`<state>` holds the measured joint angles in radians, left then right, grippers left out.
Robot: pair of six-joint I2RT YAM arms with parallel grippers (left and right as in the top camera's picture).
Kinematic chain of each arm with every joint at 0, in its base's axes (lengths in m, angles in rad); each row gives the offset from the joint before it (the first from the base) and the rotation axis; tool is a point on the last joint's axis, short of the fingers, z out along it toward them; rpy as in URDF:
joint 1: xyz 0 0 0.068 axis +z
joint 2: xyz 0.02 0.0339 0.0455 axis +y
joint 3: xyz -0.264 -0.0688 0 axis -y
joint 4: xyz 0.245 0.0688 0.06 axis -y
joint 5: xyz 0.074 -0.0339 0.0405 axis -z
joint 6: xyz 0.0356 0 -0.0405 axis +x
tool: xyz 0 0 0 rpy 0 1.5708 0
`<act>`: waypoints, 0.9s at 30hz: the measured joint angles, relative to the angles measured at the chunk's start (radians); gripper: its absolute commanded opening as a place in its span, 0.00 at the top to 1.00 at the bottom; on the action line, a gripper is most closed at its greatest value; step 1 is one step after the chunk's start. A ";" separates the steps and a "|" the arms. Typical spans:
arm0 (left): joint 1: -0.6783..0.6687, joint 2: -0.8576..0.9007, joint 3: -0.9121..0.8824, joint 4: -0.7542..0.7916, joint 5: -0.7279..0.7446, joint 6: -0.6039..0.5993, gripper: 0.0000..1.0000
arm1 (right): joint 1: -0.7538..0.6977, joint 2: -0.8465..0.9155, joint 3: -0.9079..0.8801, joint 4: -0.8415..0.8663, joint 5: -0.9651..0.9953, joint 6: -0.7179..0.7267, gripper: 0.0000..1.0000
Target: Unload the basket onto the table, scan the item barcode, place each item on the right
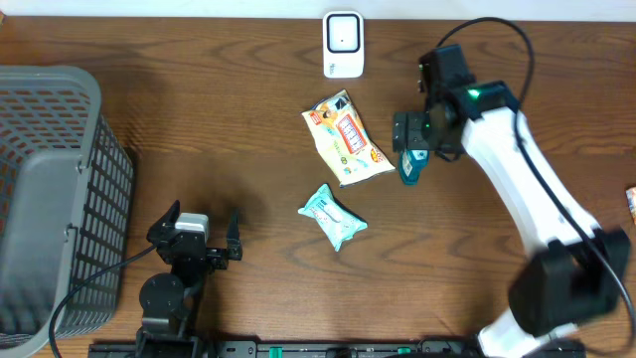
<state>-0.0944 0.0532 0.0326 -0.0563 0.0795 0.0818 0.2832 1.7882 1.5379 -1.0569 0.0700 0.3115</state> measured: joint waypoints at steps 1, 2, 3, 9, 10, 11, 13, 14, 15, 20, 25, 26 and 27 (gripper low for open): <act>0.000 0.000 0.000 0.000 0.000 0.000 0.00 | 0.003 0.042 0.026 -0.023 -0.002 0.000 0.01; 0.000 0.000 0.000 0.000 0.000 0.000 0.00 | 0.007 0.079 0.052 -0.034 -0.002 0.000 0.01; 0.000 0.000 0.000 0.000 0.000 0.000 0.00 | 0.012 0.106 0.070 -0.039 -0.003 0.000 0.01; 0.000 0.000 0.000 0.000 0.000 0.000 0.00 | 0.031 0.169 0.127 -0.081 -0.010 0.000 0.04; 0.000 0.000 0.000 0.000 0.000 0.000 0.00 | 0.030 0.171 0.129 -0.093 -0.010 0.000 0.09; 0.000 0.000 0.000 0.000 0.000 0.000 0.00 | 0.028 0.174 0.129 -0.108 -0.011 0.000 0.14; 0.000 0.000 0.000 0.000 0.000 0.000 0.00 | 0.024 0.181 0.129 -0.124 -0.012 -0.002 0.21; 0.000 0.000 0.000 0.000 0.000 0.000 0.00 | 0.022 0.181 0.131 -0.126 -0.012 -0.005 0.25; 0.000 0.000 0.000 0.000 0.000 0.000 0.00 | 0.022 0.181 0.131 -0.130 -0.011 -0.008 0.30; 0.000 0.000 0.000 0.000 0.000 0.000 0.00 | 0.022 0.182 0.132 -0.135 -0.011 -0.024 0.46; 0.000 0.000 0.000 0.000 0.000 0.000 0.00 | 0.012 0.192 0.141 -0.140 -0.002 -0.034 0.67; 0.000 0.000 0.000 0.000 0.000 0.000 0.00 | 0.010 0.198 0.149 -0.143 -0.002 -0.037 0.71; 0.000 0.000 0.000 0.000 0.000 0.000 0.00 | 0.008 0.202 0.154 -0.145 -0.001 -0.039 0.75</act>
<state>-0.0944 0.0532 0.0326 -0.0563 0.0795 0.0818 0.2916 1.9900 1.6917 -1.2018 0.0692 0.2729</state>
